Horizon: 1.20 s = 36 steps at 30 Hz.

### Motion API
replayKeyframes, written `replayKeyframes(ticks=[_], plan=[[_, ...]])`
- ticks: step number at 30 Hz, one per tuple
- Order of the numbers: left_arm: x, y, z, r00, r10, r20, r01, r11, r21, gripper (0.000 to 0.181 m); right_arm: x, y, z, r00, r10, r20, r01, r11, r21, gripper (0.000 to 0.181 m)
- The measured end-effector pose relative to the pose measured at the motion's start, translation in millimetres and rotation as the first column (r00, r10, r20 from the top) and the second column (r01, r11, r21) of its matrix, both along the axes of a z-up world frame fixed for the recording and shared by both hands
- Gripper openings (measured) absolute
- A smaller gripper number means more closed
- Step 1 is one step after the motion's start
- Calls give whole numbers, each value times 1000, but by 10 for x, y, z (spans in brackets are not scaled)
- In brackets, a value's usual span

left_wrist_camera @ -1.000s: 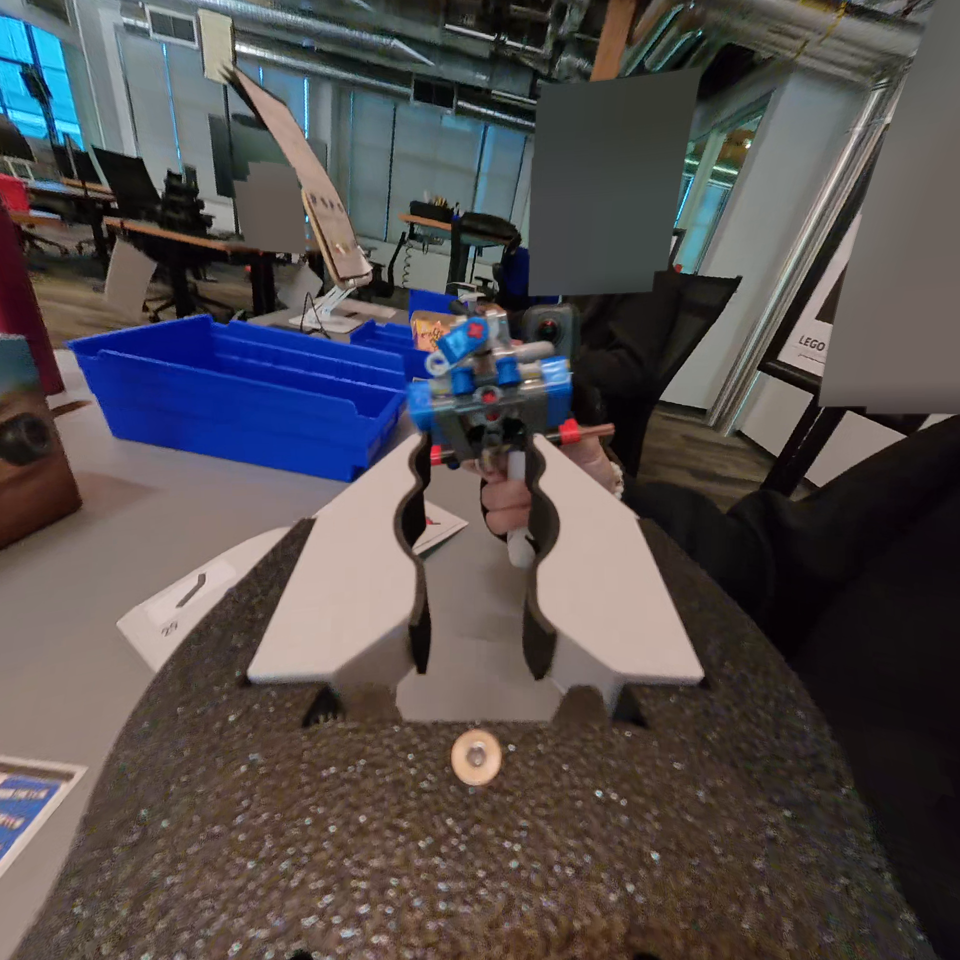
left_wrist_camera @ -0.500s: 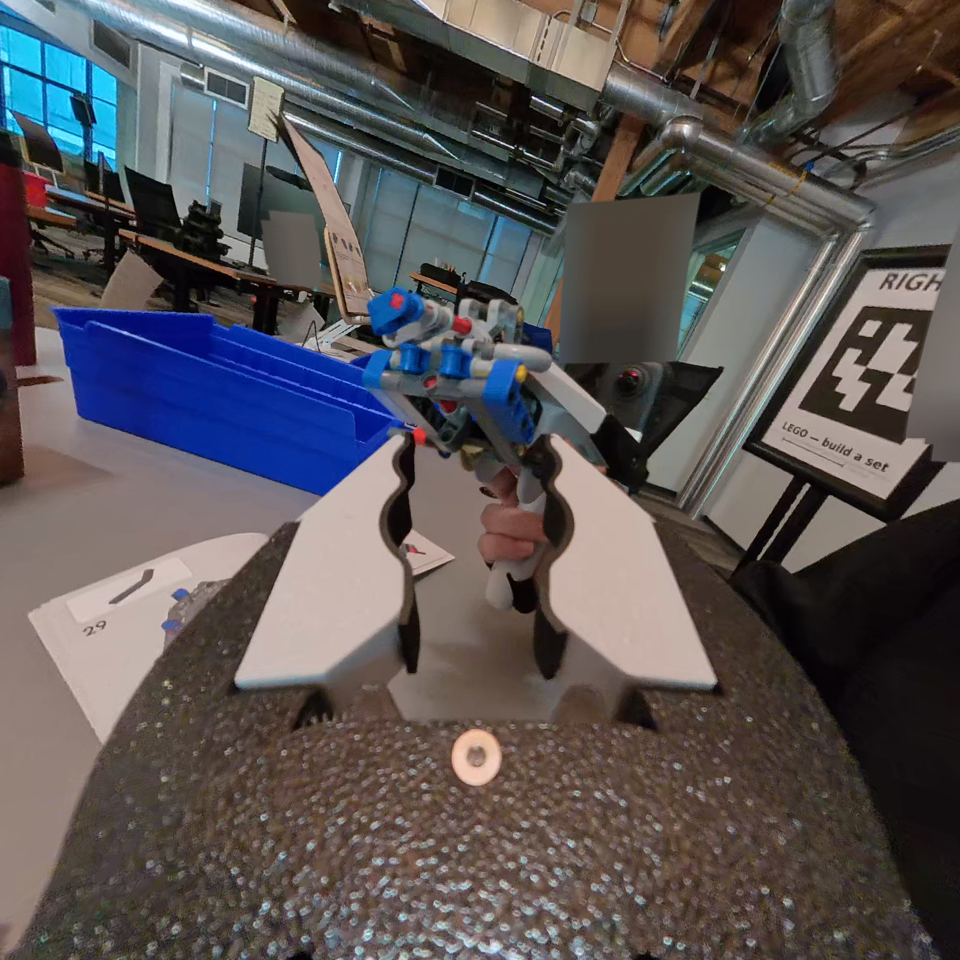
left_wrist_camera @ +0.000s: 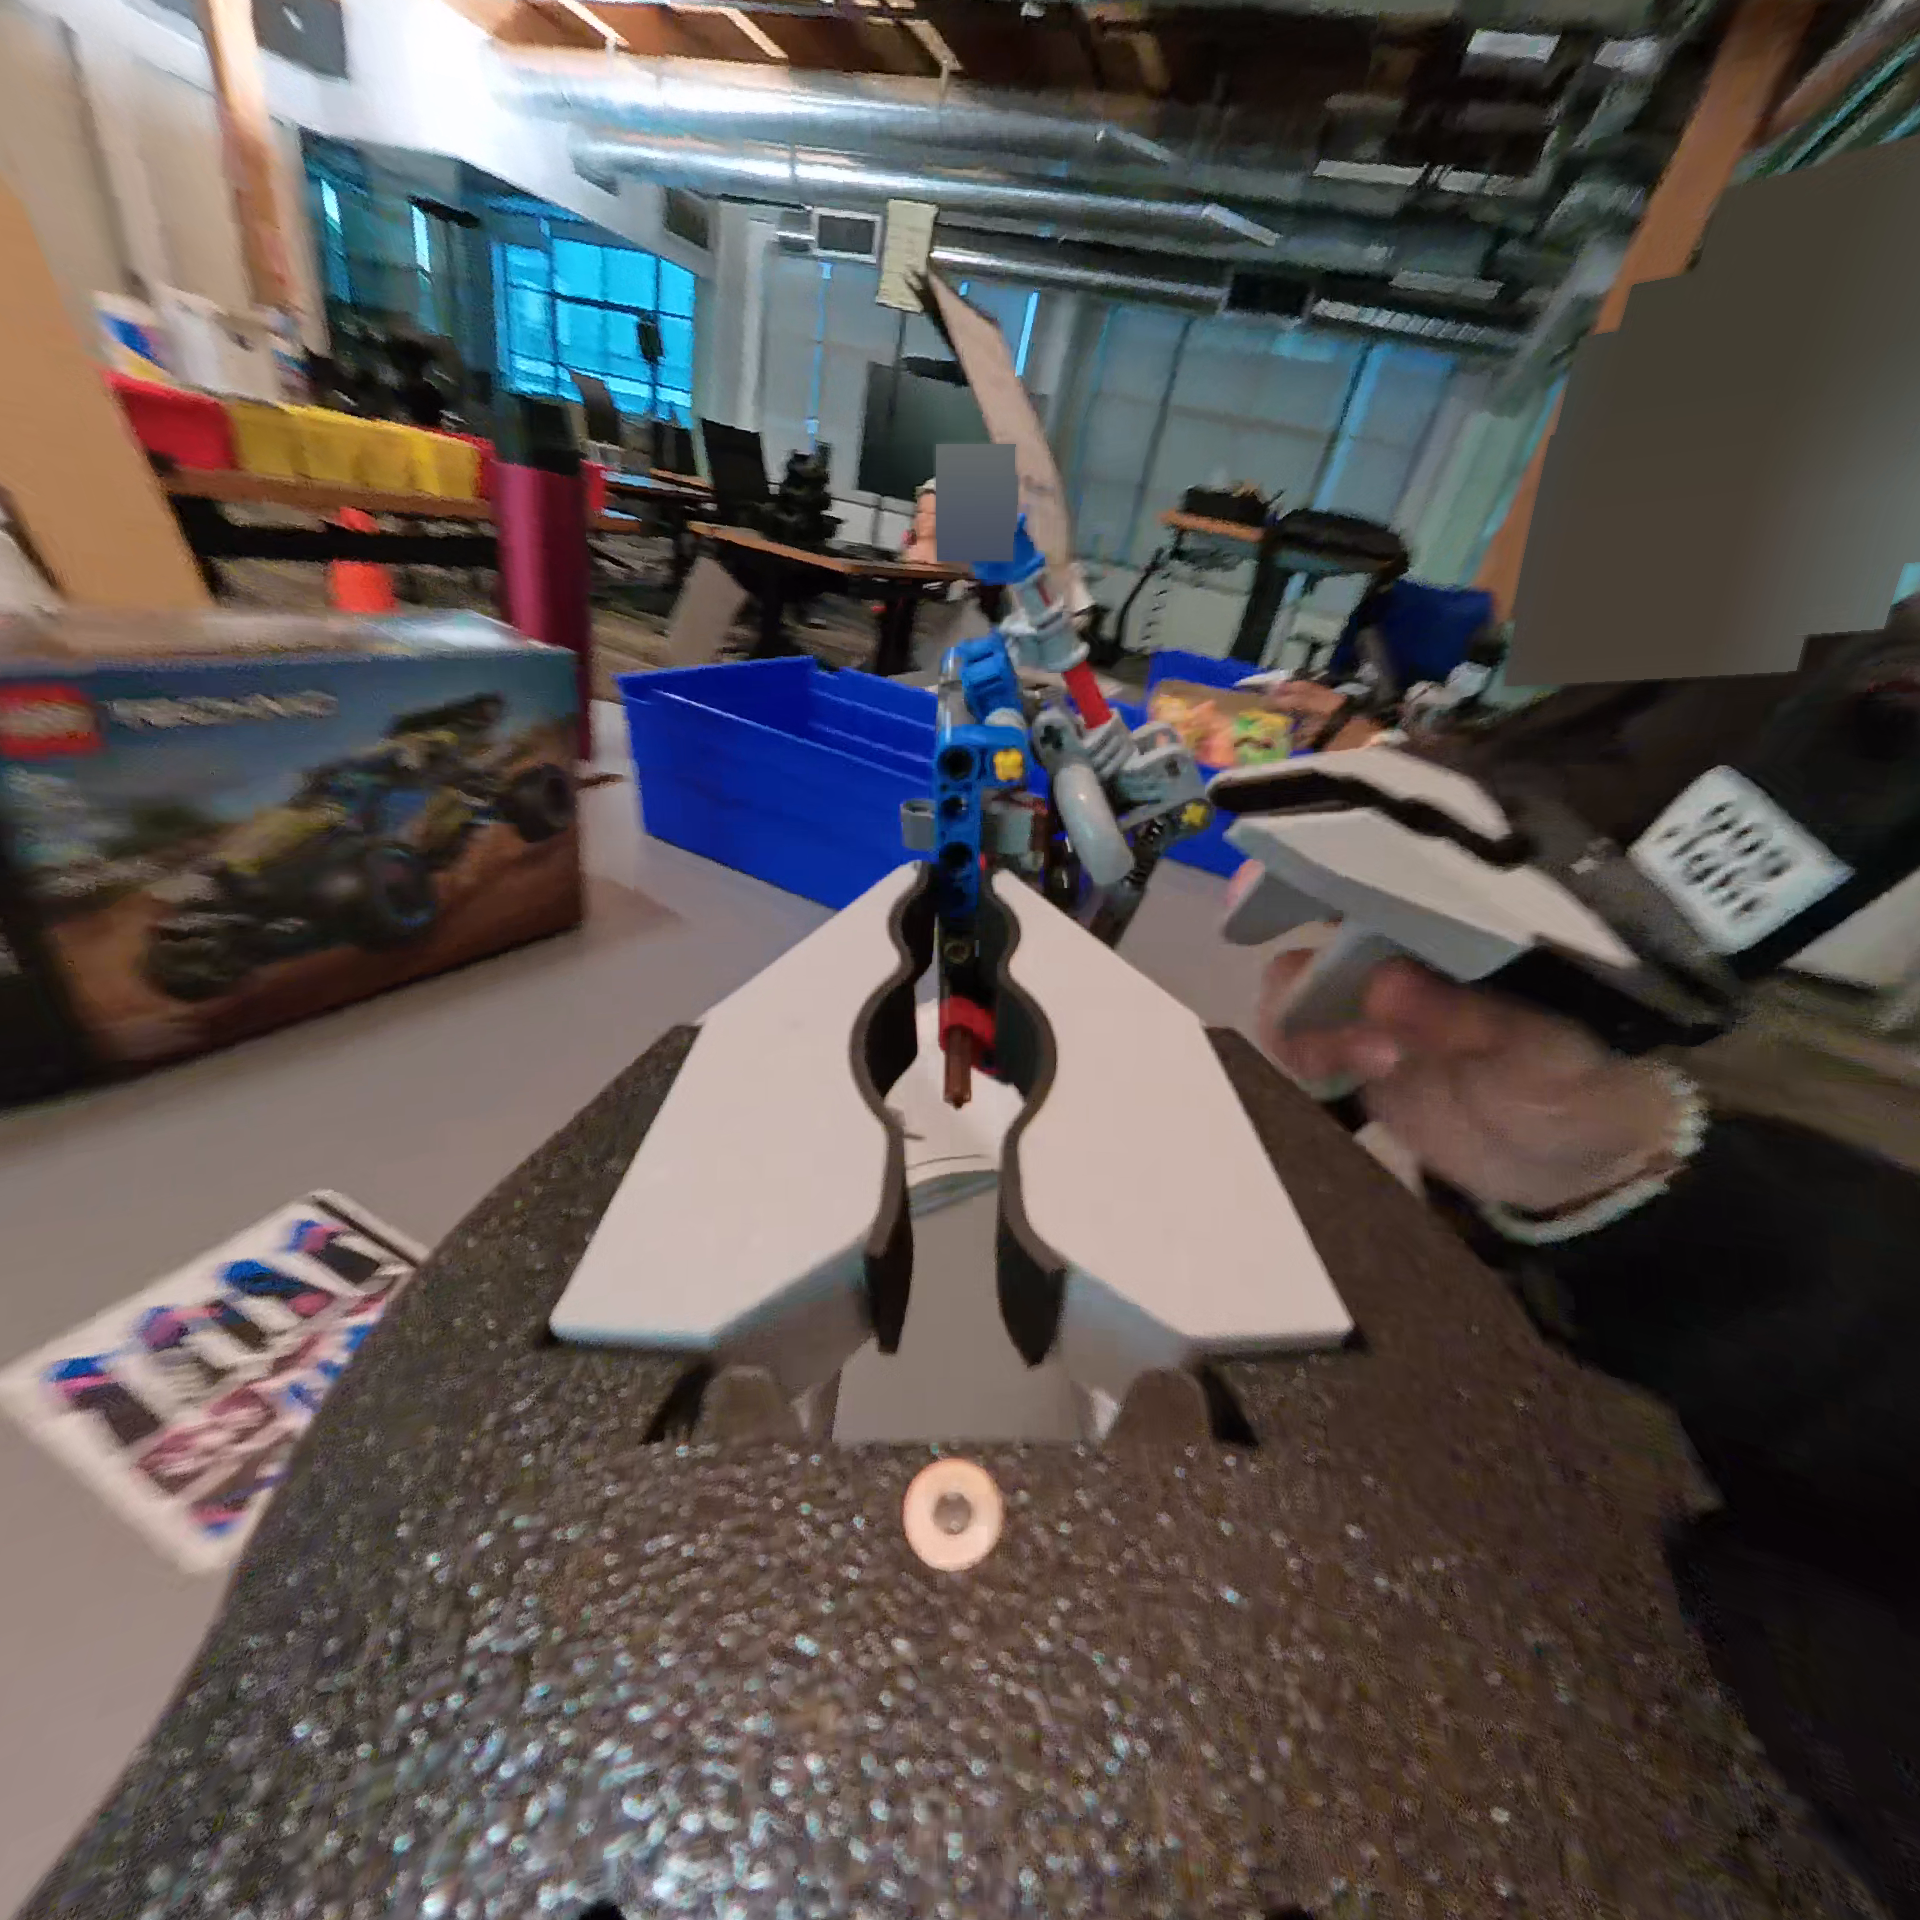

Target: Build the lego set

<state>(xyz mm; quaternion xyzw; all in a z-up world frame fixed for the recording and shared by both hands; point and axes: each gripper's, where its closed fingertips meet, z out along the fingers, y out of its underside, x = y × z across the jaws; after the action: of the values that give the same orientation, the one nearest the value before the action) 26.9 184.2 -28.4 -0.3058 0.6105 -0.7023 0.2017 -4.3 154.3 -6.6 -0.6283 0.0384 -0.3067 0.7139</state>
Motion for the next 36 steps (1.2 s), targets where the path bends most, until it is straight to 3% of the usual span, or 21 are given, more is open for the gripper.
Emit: replayKeyframes(ticks=[5,7,10,14,17,20,29,36], plan=[[32,180,112,980,109,165,-138,975,172,4,-18,-40,143,998,-59,27,60,997,-46,8],[-8,156,168,968,95,233,-144,969,200,4,66,-45,126,992,-102,-72,98,994,-55,13],[-39,116,180,926,92,366,-213,928,306,5,82,71,69,969,-43,-242,35,999,-34,33],[-153,71,296,818,63,572,-334,862,381,4,150,77,110,938,-35,-345,53,998,44,32],[-181,44,285,807,39,590,-338,849,407,4,96,89,56,931,27,-363,10,995,100,26],[-175,26,269,793,18,609,-350,831,432,4,71,92,6,922,62,-383,-21,994,109,34],[-172,1,217,792,11,610,-342,836,429,4,112,86,-98,896,36,-442,5,996,91,27],[-158,25,216,808,21,588,-325,850,415,4,83,122,-61,918,17,-396,12,997,70,21]])
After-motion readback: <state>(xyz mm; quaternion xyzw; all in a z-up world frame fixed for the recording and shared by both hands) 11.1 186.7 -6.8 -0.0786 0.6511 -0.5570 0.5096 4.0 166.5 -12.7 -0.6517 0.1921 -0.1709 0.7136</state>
